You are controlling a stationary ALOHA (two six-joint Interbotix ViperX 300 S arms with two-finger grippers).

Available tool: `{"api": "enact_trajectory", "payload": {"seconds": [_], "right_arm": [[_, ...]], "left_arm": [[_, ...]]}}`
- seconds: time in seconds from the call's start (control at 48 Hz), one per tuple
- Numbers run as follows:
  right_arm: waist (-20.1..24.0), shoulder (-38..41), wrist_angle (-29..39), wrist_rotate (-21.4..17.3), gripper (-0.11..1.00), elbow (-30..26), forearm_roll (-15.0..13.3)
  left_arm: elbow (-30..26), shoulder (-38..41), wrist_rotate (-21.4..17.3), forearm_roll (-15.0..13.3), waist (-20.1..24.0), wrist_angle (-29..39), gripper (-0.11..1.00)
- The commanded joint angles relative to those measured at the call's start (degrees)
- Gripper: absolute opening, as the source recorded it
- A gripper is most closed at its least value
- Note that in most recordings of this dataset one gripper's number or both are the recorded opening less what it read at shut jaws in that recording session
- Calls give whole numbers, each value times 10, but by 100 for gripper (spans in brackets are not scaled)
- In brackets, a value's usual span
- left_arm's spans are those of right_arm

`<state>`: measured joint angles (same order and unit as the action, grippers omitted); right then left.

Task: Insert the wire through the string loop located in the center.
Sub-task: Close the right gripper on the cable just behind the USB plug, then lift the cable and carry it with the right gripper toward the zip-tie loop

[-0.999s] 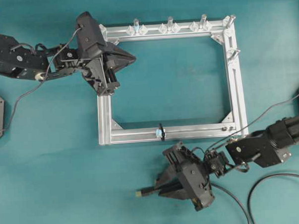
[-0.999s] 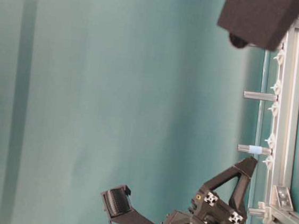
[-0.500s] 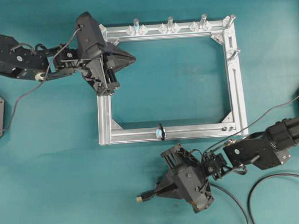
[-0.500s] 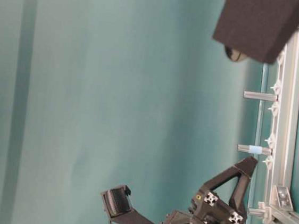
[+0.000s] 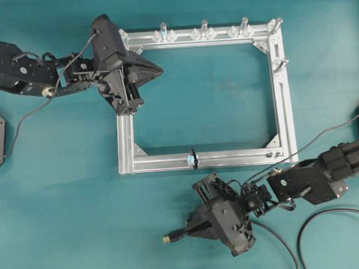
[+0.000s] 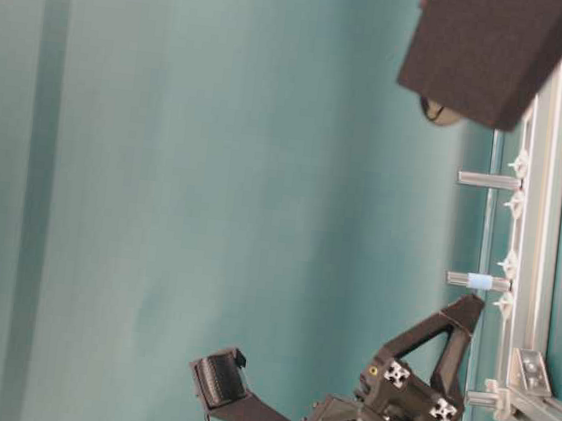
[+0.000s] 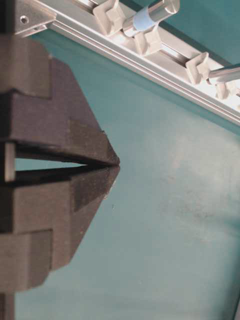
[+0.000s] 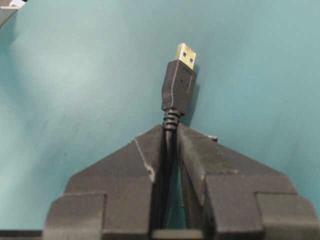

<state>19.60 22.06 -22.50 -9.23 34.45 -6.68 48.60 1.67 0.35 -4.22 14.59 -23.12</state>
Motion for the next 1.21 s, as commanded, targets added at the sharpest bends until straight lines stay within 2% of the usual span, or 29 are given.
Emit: {"api": "enact_trajectory", "payload": {"seconds": [0.0,0.25,0.812,1.187], "right_arm": [[-3,-6,6,1,11,-8,1],[-2,-37,11,1,11,-3,1],[-3,-140,77,1,11,13,1],[-3,-151,98,1,11,11,1]], "left_arm": [[-4,-14,0,2,-2,-2,0],[-1,-21,0,2,-2,-3,0],[8,-34,0,2,-8,-2,0],[7,-34,1,2,-19,-2,0]]}}
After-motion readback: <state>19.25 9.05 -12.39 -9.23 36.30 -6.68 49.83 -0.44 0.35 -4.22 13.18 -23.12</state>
